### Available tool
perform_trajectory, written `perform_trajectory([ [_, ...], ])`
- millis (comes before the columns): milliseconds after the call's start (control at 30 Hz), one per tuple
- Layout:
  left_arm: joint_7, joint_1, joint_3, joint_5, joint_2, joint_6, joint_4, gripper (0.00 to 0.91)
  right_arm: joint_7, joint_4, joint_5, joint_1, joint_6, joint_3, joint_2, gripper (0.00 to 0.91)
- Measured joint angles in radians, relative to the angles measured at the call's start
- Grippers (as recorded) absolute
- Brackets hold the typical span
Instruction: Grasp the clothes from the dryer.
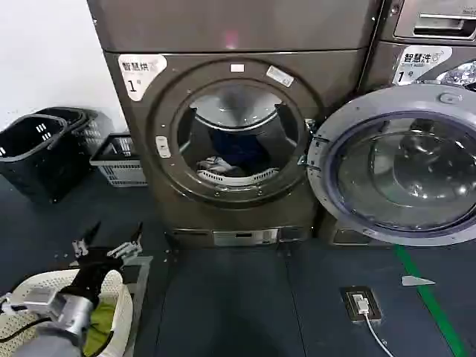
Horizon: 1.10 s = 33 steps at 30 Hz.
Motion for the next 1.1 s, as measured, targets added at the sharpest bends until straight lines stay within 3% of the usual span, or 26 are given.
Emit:
perform_trajectory([
  [1100, 0.004, -0.014, 0.025, 0.016, -0.011, -0.002, 0.017, 0.907, -0.015, -0.015, 0.034, 0.016, 0.041, 0.003, -0.003, 0.907],
])
